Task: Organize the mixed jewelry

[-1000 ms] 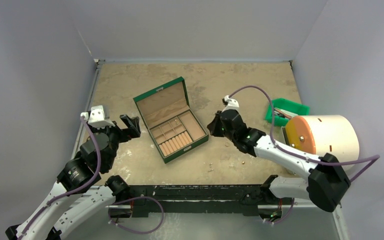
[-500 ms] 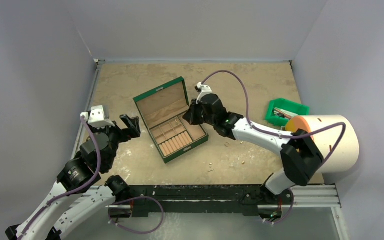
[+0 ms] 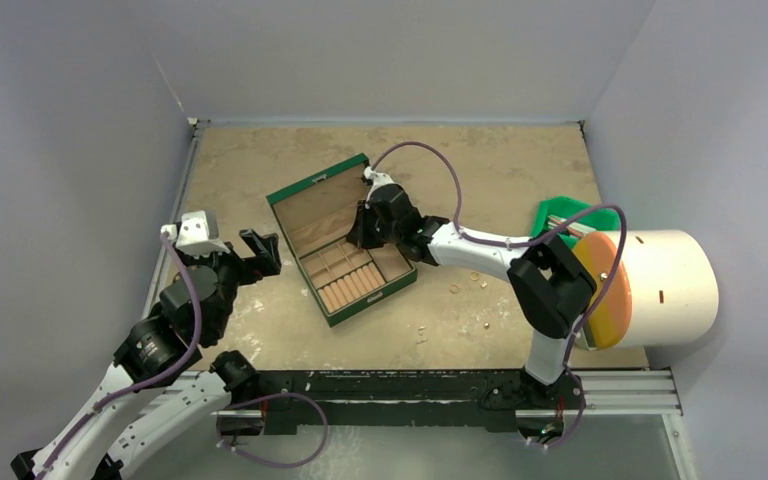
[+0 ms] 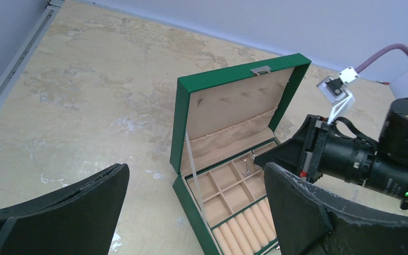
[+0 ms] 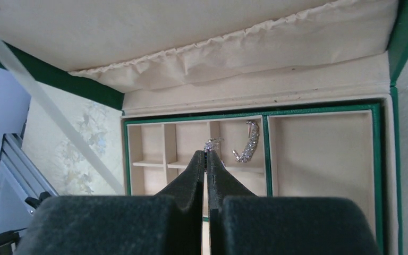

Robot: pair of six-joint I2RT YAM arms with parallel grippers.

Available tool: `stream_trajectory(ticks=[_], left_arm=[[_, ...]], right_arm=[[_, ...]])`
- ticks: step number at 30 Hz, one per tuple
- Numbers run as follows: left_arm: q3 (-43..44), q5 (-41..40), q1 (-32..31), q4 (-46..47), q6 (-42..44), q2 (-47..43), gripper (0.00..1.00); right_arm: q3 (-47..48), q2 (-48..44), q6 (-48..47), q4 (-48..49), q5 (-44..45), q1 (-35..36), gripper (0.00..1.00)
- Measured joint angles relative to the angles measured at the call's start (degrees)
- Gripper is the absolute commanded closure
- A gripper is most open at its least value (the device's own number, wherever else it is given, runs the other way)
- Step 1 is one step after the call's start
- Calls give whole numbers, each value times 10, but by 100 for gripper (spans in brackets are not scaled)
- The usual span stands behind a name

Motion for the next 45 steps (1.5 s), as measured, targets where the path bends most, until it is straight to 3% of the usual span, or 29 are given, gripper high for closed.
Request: stream_trajectory(ticks=[8,16,27,45], left_arm=[[0,0,0,0,0,-3,1],[0,0,0,0,0,-3,2],[0,0,0,0,0,-3,2],[0,0,0,0,0,-3,1]], right_arm=[[23,47,10,-6,-2,2,99],[38,66,21,-24,9,2,84],[38,61,24,-33,18,2,78],[-77,-161,26,-83,79,2,74]])
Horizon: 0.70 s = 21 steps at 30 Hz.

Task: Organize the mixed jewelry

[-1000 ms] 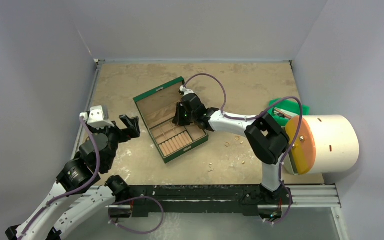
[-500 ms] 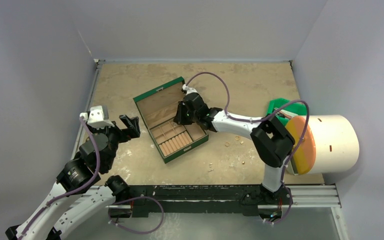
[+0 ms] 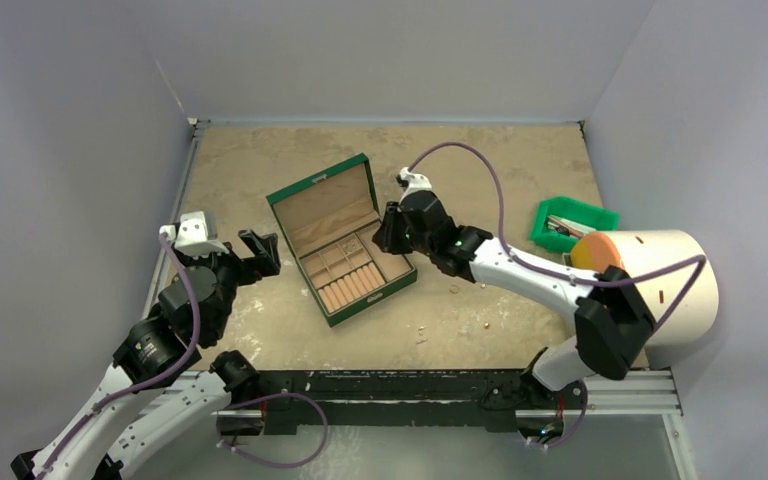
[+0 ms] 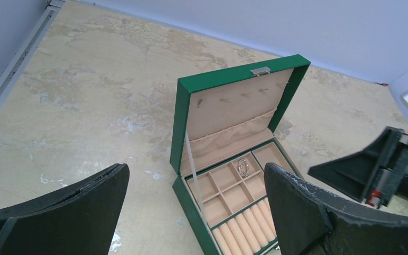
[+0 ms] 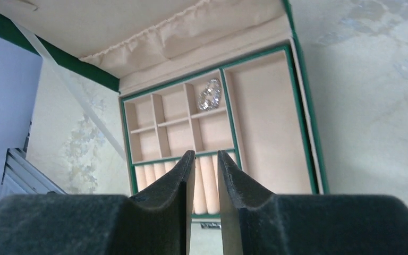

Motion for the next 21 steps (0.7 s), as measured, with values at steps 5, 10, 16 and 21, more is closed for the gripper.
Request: stream_trajectory(ticks=[5,10,16,21], left_arm=[[0,0,0,0,0,0,1],[0,0,0,0,0,3,1],[0,0,2,0,0,8,2],[0,0,7,0,0,14,2]], right_arm=[[-58,-79,2,-31,26,0,73],[-109,-137,5,-65,43,0,73],[-179,-196,17,-89,33,3,73],[-218,-204,47,-122,21,28,73]])
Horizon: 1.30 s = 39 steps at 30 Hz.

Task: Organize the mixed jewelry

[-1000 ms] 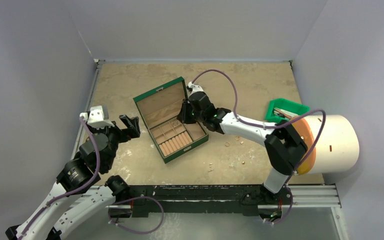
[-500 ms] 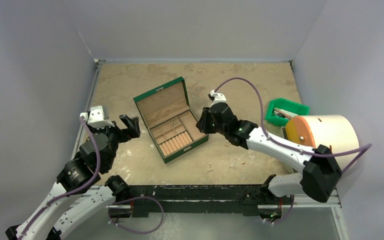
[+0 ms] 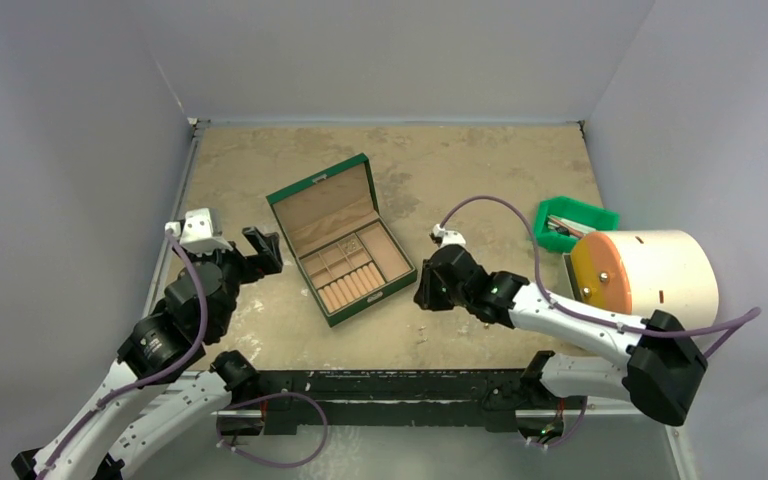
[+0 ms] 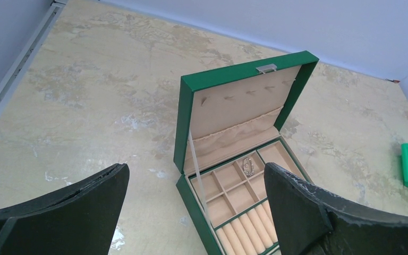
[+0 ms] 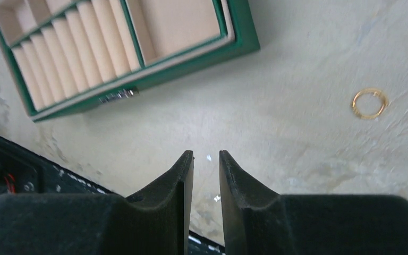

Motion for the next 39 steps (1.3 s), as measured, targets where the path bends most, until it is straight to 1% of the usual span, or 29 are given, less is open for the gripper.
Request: stream_trajectory(ticks=[7,11,22,25,39], left_arm=[[0,4,4,0,0,5,2],[0,5,4,0,0,5,2],[0,5,4,0,0,5,1],[0,5,4,0,0,5,1],[0,5,4,0,0,5,1]], right_arm=[[-36,9,54,-35,3,40,73],[-40,27,76,-44,14,50,73],[-40,79,96,-44,15,61,74],[-40,87,100,-41,15,62,77],[-40,90,112,-28,19,62,99]])
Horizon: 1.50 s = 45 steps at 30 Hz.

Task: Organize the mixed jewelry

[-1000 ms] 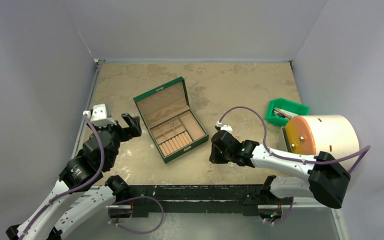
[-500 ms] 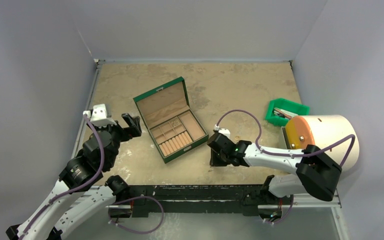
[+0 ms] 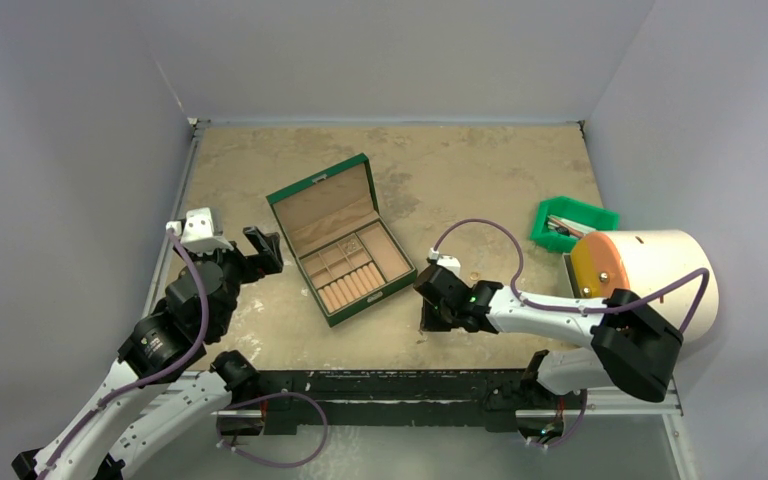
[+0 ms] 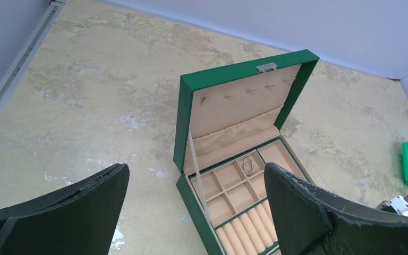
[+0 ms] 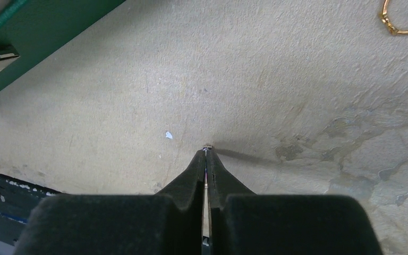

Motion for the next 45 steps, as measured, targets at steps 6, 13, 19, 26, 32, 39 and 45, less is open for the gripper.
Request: stream_trajectory(ticks=[6,13,19,26,32,39,45], left_arm=[[0,0,0,0,0,0,1],[0,0,0,0,0,0,2],[0,0,0,0,0,-1,1],[0,0,0,0,0,-3,1],[0,0,0,0,0,-4,1],[0,0,0,0,0,-8,1],[0,1,0,0,0,-9,2]], right_arm=[[0,0,2,2,0,0,100],[-2,-5,3,3,7,0,100],[-2,-39,3,-3,16,0,100],[19,-58,-3,-27,29,1,100],[75,-57,-17,-33,43,1,100],[138,-26,-38,-31,63,1,100],[193,19,-66,-23,69,1,100]])
